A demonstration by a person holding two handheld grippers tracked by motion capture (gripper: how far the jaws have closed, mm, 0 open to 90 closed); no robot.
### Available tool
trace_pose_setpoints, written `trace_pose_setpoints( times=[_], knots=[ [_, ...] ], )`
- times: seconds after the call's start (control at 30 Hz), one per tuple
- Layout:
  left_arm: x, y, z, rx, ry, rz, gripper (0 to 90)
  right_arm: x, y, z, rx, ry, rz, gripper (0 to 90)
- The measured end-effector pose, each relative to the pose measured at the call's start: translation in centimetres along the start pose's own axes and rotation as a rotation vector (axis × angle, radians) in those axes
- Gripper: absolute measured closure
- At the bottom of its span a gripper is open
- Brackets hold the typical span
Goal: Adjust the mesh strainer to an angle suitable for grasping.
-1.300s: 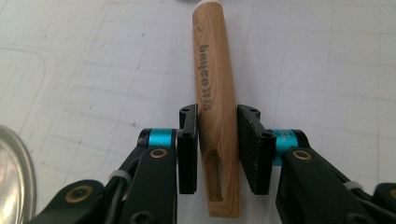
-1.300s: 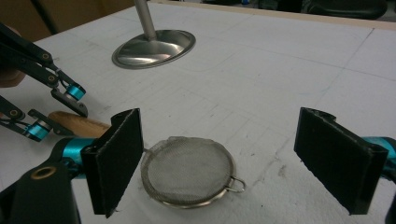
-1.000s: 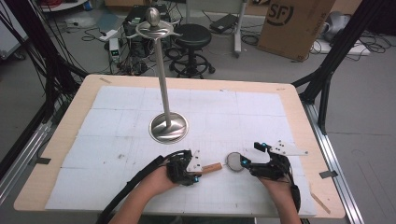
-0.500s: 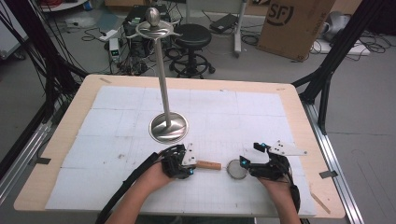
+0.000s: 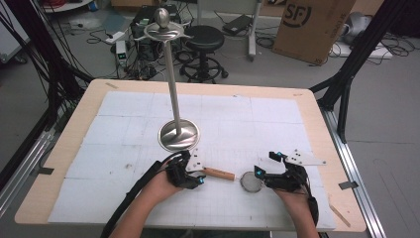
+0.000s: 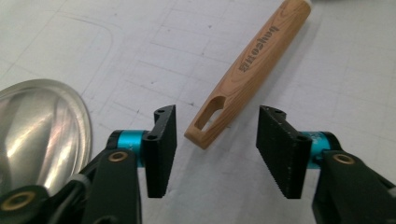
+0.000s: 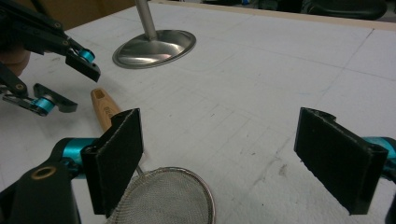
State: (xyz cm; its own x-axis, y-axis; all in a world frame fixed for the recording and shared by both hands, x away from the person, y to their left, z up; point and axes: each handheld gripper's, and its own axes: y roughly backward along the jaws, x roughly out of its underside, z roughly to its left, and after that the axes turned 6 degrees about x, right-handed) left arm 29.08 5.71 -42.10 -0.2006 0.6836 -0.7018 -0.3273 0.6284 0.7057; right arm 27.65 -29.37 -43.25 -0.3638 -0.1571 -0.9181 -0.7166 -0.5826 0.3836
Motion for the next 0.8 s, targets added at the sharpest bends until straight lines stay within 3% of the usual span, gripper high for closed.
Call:
trace_pose_setpoints(
  times=[0.03, 0.13, 0.33, 0.53, 0.8],
  knots=[
    [0.0, 0.0, 0.0, 0.000, 0.000, 0.000, 43.7, 0.0, 0.0, 0.0, -0.001, -0.001, 0.001, 14.7],
    [1.0, 1.6, 0.4, -0.008, 0.060, -0.041, 37.9, 0.0, 0.0, 0.1, 0.001, -0.001, 0.002, 14.7],
    [2.6, 3.7, 1.0, -0.001, 0.109, -0.104, 25.9, 0.1, -0.2, 0.3, -0.001, 0.006, 0.012, 14.7],
    [4.0, 5.7, 2.0, -0.029, 0.133, -0.130, 21.2, 0.1, -0.2, 0.4, 0.000, 0.013, 0.024, 14.7],
    [6.2, 8.2, 3.6, -0.045, 0.230, -0.211, 18.2, 0.1, -0.3, 0.5, -0.006, 0.019, 0.029, 14.7]
  ],
)
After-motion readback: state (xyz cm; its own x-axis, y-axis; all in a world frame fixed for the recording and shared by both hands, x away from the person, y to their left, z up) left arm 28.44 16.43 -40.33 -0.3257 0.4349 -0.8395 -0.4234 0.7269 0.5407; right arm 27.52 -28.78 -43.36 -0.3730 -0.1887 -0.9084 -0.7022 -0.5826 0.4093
